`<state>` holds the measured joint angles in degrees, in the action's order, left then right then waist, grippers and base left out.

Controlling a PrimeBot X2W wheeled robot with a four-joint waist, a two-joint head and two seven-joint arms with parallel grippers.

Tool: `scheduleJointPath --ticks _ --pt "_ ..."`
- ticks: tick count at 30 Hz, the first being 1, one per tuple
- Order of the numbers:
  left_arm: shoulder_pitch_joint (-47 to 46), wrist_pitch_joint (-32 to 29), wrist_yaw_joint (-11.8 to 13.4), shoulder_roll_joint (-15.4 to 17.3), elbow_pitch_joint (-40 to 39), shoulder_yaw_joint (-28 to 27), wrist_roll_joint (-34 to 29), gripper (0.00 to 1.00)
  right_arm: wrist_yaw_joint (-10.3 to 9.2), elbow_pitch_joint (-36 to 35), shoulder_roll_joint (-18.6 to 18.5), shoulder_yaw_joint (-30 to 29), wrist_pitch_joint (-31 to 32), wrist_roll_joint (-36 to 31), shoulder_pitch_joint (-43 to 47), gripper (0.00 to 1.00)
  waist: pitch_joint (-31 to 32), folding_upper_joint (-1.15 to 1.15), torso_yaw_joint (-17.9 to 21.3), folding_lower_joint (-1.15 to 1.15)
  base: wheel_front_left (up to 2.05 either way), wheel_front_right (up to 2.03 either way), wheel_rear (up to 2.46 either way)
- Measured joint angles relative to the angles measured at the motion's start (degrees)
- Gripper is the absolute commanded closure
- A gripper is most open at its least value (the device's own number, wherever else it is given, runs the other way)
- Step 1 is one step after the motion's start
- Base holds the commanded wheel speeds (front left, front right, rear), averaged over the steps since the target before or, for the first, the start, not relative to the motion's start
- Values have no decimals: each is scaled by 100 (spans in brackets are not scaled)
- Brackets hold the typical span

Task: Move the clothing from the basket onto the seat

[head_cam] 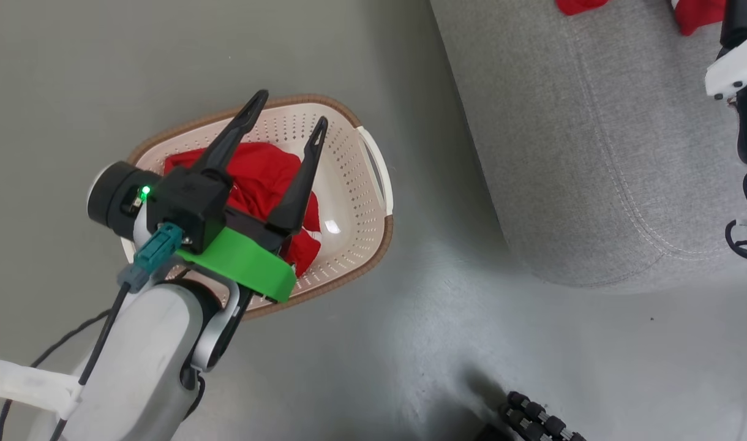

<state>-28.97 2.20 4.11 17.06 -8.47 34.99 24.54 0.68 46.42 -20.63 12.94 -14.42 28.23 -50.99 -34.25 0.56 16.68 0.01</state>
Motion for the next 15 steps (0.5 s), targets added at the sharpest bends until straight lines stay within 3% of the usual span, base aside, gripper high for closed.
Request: scheduleJointPath --ticks 15 --pt "504 868 30 -211 671 -470 404 0 211 -721 125 23 -2 -222 487 0 837 0 -126 -1 0 0 0"
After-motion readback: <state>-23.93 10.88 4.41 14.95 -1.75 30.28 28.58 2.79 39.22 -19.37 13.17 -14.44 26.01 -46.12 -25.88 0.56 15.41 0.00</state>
